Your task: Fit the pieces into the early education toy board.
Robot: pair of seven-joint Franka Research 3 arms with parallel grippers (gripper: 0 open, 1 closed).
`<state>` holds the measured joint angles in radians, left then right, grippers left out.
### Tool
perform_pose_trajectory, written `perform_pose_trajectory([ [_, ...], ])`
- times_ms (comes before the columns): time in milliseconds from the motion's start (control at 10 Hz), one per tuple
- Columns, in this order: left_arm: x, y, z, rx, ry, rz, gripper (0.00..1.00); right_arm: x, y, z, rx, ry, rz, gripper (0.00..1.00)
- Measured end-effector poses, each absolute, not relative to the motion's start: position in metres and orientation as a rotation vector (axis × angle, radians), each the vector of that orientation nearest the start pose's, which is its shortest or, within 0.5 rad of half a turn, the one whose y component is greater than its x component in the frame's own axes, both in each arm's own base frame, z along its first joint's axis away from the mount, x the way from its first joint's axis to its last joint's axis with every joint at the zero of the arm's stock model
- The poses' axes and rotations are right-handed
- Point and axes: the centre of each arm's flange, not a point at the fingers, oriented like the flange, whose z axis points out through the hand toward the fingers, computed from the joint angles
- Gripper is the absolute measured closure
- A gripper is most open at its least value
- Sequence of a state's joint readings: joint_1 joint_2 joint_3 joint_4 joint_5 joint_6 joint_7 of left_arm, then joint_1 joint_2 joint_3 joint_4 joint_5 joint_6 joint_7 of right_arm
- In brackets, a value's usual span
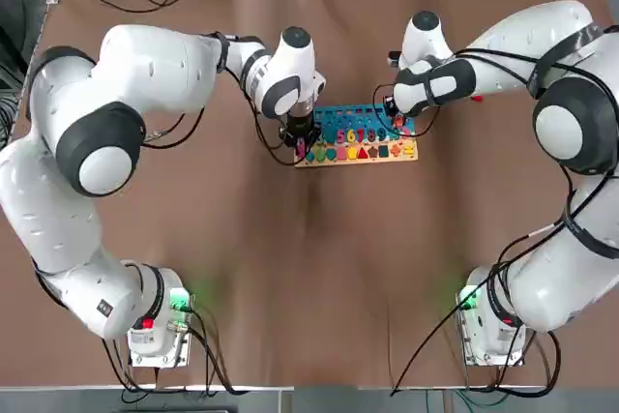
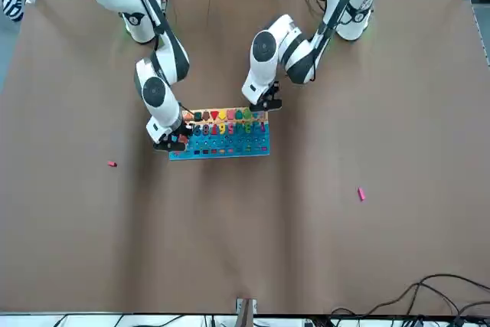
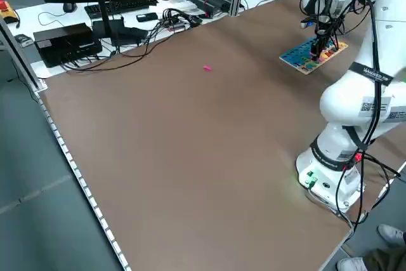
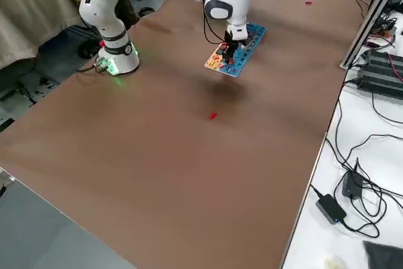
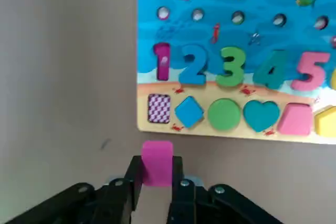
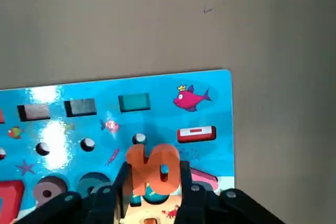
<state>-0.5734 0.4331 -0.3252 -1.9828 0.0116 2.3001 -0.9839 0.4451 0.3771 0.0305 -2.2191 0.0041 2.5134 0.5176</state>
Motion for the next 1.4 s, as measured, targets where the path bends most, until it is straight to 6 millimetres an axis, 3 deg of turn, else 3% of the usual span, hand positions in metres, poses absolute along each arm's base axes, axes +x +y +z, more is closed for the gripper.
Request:
perform_pose_trajectory([
  [500, 0.38, -0.463, 0.215, -3.107, -0.149, 0.272, 0.74, 0.476, 0.253, 0.188, -3.173, 0.054, 0.149, 0.6],
  [1000, 0.392, -0.458, 0.212, -3.121, -0.154, 0.242, 0.74, 0.474, 0.254, 0.187, -3.175, 0.052, 0.157, 0.6],
  [1400, 0.394, -0.46, 0.199, -3.108, -0.13, 0.244, 0.74, 0.471, 0.258, 0.186, -3.177, 0.036, 0.162, 0.6],
])
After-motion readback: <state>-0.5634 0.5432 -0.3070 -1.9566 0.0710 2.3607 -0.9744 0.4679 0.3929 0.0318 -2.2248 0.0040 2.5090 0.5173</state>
